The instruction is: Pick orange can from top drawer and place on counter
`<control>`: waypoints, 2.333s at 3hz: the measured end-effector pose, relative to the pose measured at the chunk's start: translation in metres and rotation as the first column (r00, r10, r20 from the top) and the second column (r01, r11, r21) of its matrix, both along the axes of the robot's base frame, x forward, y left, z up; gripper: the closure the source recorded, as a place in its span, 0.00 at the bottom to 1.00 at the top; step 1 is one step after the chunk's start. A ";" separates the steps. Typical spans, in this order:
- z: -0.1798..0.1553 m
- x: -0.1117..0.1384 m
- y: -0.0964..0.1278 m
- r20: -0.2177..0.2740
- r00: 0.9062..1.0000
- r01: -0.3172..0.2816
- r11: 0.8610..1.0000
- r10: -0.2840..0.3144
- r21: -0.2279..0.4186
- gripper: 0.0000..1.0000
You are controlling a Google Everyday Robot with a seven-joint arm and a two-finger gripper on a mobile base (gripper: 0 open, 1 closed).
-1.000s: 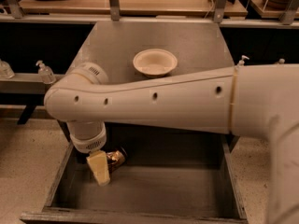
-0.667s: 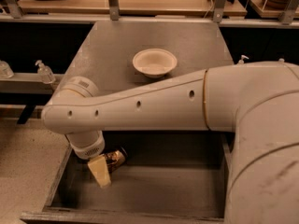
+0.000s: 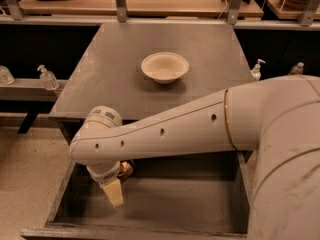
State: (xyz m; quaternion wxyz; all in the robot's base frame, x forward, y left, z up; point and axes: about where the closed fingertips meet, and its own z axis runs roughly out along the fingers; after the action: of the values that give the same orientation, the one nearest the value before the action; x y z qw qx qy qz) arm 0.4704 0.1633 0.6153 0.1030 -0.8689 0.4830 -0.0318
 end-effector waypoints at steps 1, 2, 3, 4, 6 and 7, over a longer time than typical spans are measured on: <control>-0.005 0.002 0.001 0.002 1.000 0.000 1.000 0.000 0.014 0.23; -0.007 0.003 0.003 -0.011 1.000 -0.018 1.000 0.018 -0.007 0.47; -0.007 0.004 0.004 -0.026 0.999 -0.039 0.999 0.039 0.005 0.69; 0.006 0.003 -0.007 -0.023 0.999 -0.045 0.998 0.046 0.046 0.93; 0.072 -0.019 -0.070 -0.010 0.998 0.059 0.989 -0.058 0.134 1.00; 0.103 -0.030 -0.093 -0.014 0.996 0.086 0.981 -0.085 0.173 1.00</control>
Offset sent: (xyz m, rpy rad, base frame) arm 0.0053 0.0053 -0.0082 -0.0331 0.0256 0.0387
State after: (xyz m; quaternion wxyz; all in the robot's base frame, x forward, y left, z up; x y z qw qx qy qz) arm 0.4409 0.0705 0.7187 0.1752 -0.8352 0.5212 0.0085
